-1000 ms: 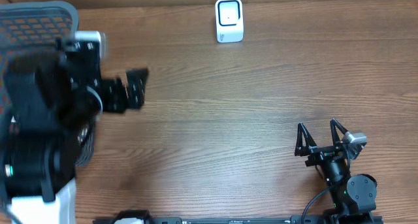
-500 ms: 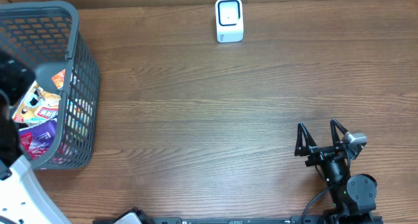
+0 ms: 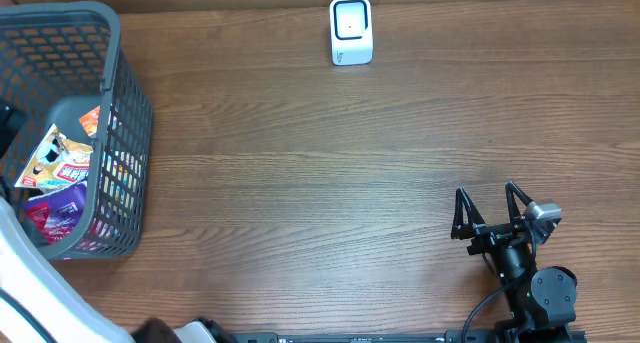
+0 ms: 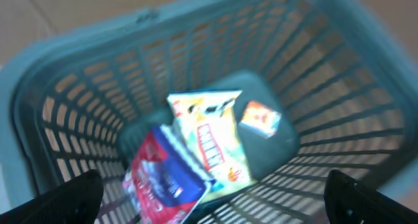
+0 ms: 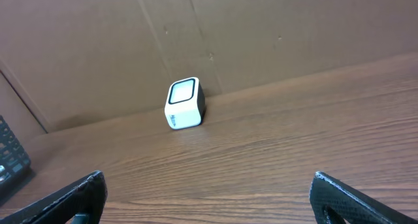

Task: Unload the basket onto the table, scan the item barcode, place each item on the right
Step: 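Reach into the basket and grasp the purple-red box with the left gripper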

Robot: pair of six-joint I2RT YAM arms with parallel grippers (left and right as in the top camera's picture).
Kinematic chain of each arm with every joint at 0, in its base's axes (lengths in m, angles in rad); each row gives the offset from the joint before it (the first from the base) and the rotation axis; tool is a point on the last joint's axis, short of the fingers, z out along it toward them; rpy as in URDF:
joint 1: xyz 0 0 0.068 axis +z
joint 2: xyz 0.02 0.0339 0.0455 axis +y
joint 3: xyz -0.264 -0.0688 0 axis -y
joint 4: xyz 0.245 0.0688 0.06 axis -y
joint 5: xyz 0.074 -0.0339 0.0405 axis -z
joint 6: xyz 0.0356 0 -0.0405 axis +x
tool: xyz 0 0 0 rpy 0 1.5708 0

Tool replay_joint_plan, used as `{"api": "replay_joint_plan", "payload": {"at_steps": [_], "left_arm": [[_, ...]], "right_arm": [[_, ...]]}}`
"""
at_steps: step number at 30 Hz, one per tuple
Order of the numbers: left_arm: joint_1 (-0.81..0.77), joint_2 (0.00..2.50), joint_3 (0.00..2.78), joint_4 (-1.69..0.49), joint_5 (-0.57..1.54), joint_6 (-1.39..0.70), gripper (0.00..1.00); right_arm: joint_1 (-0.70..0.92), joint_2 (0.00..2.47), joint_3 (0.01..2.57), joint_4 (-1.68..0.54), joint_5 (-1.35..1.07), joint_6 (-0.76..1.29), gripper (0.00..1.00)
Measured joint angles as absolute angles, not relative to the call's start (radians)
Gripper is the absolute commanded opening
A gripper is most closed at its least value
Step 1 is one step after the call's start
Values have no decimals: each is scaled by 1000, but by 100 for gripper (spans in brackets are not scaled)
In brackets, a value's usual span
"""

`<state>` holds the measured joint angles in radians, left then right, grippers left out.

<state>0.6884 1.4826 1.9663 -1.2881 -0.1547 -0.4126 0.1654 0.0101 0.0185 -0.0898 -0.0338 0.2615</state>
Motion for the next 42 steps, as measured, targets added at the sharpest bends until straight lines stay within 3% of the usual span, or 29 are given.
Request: {"api": "replay_joint_plan", "payload": {"at_steps": [16, 30, 40, 42], "left_arm": [[702, 1742, 1966, -1325, -154, -413, 100], [702, 2012, 1966, -1488, -75, -413, 100], [702, 2064, 1966, -1492, -76, -419, 95], [702, 2064, 1966, -1508, -76, -420, 98]], "right_arm": [[165, 10, 19, -89, -34, 262, 100], [165, 10, 19, -89, -34, 261, 100], [165, 10, 19, -89, -34, 262, 100], [165, 10, 19, -90, -34, 262, 100]]}}
